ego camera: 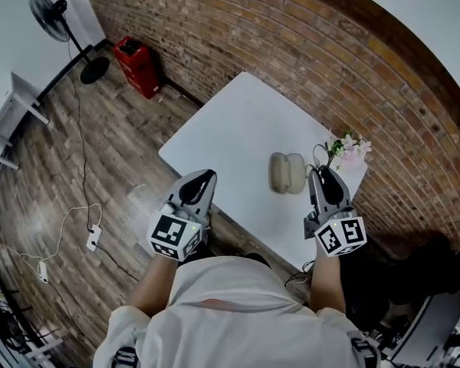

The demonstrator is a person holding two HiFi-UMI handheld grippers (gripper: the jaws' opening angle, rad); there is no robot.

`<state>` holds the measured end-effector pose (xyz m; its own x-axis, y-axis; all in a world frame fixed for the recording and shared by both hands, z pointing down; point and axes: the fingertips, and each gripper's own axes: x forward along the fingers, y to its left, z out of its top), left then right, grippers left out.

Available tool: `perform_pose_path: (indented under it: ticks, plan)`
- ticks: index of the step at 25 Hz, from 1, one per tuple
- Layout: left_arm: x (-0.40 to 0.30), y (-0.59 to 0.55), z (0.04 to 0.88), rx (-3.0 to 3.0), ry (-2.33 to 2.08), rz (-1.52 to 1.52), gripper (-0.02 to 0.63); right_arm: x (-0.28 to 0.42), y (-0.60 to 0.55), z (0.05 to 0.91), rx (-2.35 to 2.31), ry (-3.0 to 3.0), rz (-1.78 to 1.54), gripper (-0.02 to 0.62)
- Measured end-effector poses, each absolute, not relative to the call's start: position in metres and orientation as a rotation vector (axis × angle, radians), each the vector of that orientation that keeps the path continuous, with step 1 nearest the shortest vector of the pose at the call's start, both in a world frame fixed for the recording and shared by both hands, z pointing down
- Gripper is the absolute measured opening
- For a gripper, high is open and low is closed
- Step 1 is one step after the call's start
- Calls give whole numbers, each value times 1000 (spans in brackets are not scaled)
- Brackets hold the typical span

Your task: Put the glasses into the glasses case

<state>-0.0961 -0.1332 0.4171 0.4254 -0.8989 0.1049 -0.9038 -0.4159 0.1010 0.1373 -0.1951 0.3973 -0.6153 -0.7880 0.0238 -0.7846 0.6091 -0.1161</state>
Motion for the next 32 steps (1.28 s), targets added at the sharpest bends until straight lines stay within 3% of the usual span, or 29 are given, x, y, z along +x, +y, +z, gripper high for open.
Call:
perform_pose_path:
  ticks: [13, 32]
  plan:
    - [-151, -272, 423, 2754, -1206, 40, 23, 70, -260, 393, -1739, 2658, -148, 163]
    - [-37, -326, 422, 2792, -968, 73, 23, 190, -250, 417, -2006, 2422, -292, 163]
